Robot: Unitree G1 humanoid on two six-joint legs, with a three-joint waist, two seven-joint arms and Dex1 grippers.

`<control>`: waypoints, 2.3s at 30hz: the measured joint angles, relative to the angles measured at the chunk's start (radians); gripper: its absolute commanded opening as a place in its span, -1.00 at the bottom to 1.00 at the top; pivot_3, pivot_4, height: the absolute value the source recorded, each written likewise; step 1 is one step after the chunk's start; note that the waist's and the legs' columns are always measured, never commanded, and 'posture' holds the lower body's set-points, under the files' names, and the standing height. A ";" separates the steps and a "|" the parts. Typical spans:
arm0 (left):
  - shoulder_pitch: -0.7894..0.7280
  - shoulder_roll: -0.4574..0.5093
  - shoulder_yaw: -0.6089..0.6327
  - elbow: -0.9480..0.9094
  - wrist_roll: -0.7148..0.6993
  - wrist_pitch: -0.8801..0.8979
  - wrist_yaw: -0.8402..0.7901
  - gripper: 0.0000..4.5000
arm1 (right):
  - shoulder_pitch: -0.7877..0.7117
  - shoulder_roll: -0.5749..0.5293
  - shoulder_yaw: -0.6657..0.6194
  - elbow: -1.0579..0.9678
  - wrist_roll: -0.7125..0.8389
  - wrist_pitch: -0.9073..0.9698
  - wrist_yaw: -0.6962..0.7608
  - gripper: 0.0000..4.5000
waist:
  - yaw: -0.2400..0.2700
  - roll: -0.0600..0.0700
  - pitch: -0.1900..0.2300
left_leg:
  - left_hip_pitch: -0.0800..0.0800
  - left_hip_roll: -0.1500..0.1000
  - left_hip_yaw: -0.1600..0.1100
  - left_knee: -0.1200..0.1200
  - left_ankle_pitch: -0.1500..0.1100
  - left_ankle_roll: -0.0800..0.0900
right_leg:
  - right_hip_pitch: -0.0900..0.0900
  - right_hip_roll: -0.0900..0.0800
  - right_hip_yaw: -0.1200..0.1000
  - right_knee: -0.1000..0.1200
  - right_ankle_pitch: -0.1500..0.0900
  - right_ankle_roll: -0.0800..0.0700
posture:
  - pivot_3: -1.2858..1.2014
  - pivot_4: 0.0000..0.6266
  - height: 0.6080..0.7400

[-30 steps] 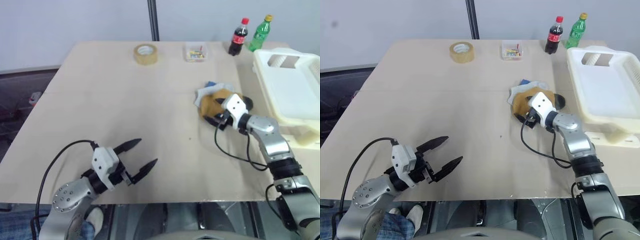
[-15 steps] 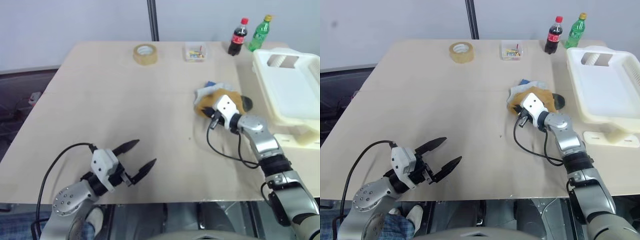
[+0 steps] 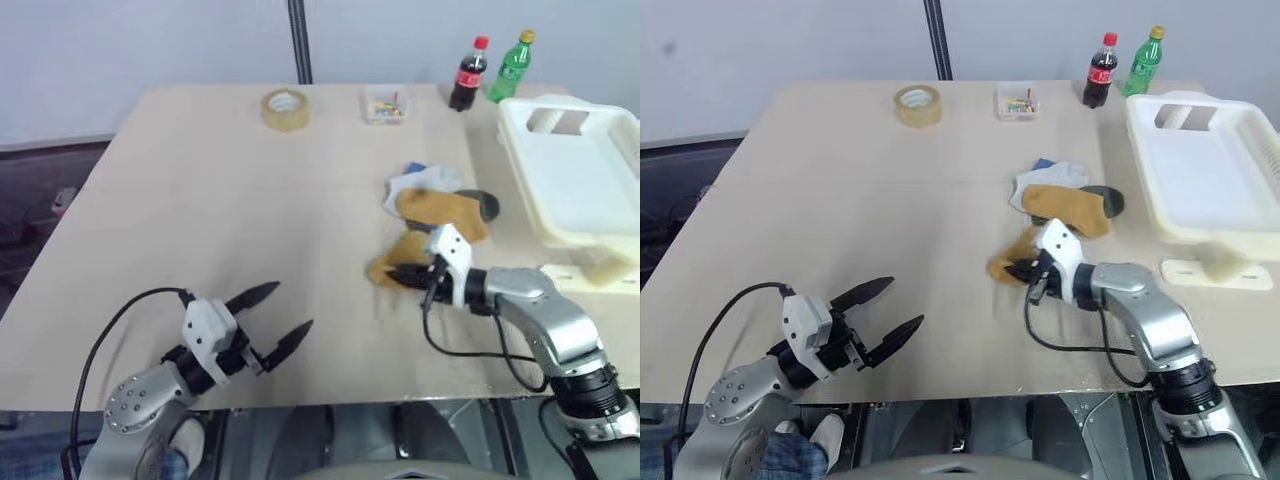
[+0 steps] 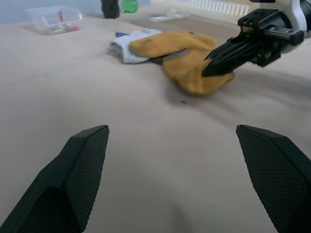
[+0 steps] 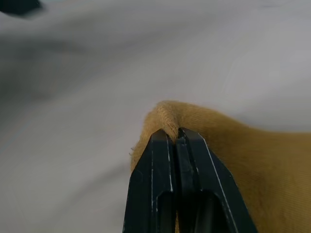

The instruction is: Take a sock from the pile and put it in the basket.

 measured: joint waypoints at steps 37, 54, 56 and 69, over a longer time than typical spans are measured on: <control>-0.025 0.028 0.012 0.000 -0.058 0.037 -0.034 1.00 | -0.128 0.121 -0.019 0.236 -0.006 0.062 -0.198 -0.35 | -0.006 -0.001 0.000 | -0.003 -0.002 0.002 -0.001 0.000 0.000 | -0.005 -0.002 0.002 0.000 0.000 0.000 | 0.03 -0.52 1.00; -0.001 0.027 0.022 0.000 -0.058 0.021 -0.032 1.00 | 0.177 -0.049 -0.286 -0.137 0.244 0.422 -0.188 -0.98 | 0.015 -0.001 0.000 | -0.005 -0.003 0.001 -0.002 -0.001 0.001 | -0.004 -0.003 0.001 -0.002 0.000 0.000 | 0.03 -0.52 1.00; -0.004 0.027 0.024 -0.003 -0.059 0.022 -0.030 1.00 | 0.248 -0.112 -0.339 -0.196 0.275 0.448 -0.181 -0.98 | 0.018 -0.001 0.000 | -0.004 -0.003 0.001 -0.002 -0.001 0.001 | -0.004 -0.002 0.001 -0.002 0.000 0.001 | 0.03 -0.52 1.00; -0.072 0.059 0.062 -0.006 -0.109 0.050 -0.037 1.00 | 0.326 -0.485 -0.433 -0.156 0.311 0.305 0.016 0.36 | 0.020 -0.006 0.001 | -0.001 -0.003 0.002 0.001 0.000 0.001 | 0.001 0.001 0.002 -0.004 0.000 0.001 | 0.03 -0.52 1.00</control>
